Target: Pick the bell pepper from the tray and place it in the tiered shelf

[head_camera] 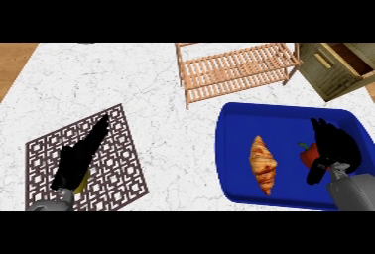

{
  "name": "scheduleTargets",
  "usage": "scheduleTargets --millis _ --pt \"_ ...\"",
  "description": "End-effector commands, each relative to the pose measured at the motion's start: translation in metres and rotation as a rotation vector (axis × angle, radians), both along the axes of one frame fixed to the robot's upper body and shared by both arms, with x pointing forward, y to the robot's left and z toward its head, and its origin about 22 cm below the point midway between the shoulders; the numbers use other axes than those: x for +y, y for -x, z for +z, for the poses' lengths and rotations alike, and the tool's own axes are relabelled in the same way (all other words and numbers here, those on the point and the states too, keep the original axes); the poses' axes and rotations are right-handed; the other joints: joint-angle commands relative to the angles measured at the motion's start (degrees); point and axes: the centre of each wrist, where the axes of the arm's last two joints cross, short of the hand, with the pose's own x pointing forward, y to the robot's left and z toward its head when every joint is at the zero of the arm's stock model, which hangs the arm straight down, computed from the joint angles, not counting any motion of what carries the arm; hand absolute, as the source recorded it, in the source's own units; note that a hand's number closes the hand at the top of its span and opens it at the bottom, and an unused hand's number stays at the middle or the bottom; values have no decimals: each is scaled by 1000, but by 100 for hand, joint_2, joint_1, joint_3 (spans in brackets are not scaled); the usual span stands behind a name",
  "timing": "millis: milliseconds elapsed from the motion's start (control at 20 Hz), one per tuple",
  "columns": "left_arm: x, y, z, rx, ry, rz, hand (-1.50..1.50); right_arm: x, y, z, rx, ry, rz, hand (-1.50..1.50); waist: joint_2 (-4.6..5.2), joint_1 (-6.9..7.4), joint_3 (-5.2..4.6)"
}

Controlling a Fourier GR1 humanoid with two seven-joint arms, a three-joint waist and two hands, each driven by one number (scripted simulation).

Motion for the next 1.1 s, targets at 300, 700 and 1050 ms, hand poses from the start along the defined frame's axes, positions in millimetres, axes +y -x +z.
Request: scheduleTargets --millis 300,700,1050 --pt "3 0 -4 21 12 12 0 -3 -2 -28 13 -8 82 150 14 2 -18" --pt "15 12 -12 39 1 13 0 9 -15 -26 -55 -31 124 150 14 12 -18" --pt "-18 2 -19 9 -6 11 0 16 -10 1 -196 12 105 150 9 -23 -20"
